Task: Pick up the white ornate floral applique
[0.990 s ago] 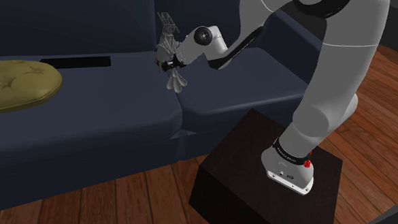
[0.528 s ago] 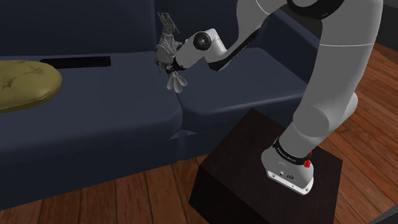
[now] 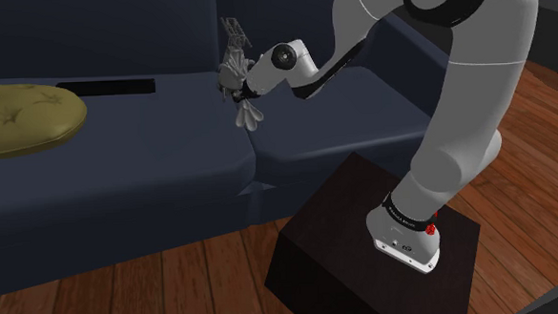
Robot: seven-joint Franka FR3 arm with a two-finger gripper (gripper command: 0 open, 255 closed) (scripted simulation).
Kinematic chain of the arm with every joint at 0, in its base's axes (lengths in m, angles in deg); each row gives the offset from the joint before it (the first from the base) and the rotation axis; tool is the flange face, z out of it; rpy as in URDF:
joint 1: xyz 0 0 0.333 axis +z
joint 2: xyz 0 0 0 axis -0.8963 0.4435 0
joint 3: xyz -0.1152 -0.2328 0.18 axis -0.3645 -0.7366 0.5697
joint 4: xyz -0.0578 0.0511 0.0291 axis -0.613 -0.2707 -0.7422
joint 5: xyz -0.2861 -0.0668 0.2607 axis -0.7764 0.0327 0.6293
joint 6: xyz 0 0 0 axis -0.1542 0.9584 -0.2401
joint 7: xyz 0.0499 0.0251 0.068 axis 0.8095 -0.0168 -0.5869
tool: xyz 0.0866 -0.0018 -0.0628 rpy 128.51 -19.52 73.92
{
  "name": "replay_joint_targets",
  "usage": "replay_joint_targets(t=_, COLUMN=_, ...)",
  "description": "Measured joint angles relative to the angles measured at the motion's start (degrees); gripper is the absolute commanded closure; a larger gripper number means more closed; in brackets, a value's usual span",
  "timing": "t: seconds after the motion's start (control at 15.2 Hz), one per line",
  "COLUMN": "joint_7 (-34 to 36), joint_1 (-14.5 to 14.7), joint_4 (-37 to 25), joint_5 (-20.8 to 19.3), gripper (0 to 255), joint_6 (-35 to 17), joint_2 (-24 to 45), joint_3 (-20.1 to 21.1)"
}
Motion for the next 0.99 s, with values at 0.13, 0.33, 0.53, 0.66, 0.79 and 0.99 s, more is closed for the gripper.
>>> replay_joint_targets(t=0.13, joint_7=-2.3, joint_1=-0.1, joint_4=0.5, joint_5=2.3, gripper=255, joint_6=-0.2, joint_2=-0.9, joint_3=0.1)
replay_joint_targets(t=0.33, joint_7=-6.8, joint_1=-0.6, joint_4=1.6, joint_5=6.9, gripper=255, joint_6=-0.4, joint_2=-2.8, joint_3=0.4)
replay_joint_targets(t=0.53, joint_7=-11.9, joint_1=-1.1, joint_4=2.7, joint_5=12.2, gripper=255, joint_6=-0.4, joint_2=-4.9, joint_3=1.0)
replay_joint_targets(t=0.66, joint_7=-15.1, joint_1=-1.6, joint_4=3.2, joint_5=15.5, gripper=255, joint_6=-0.3, joint_2=-6.0, joint_3=1.6)
replay_joint_targets(t=0.79, joint_7=-18.2, joint_1=-2.1, joint_4=4.0, joint_5=18.8, gripper=255, joint_6=-0.2, joint_2=-7.4, joint_3=2.3)
replay_joint_targets(t=0.99, joint_7=-22.6, joint_1=-2.9, joint_4=4.6, joint_5=23.5, gripper=255, joint_6=0.2, joint_2=-8.9, joint_3=3.3)
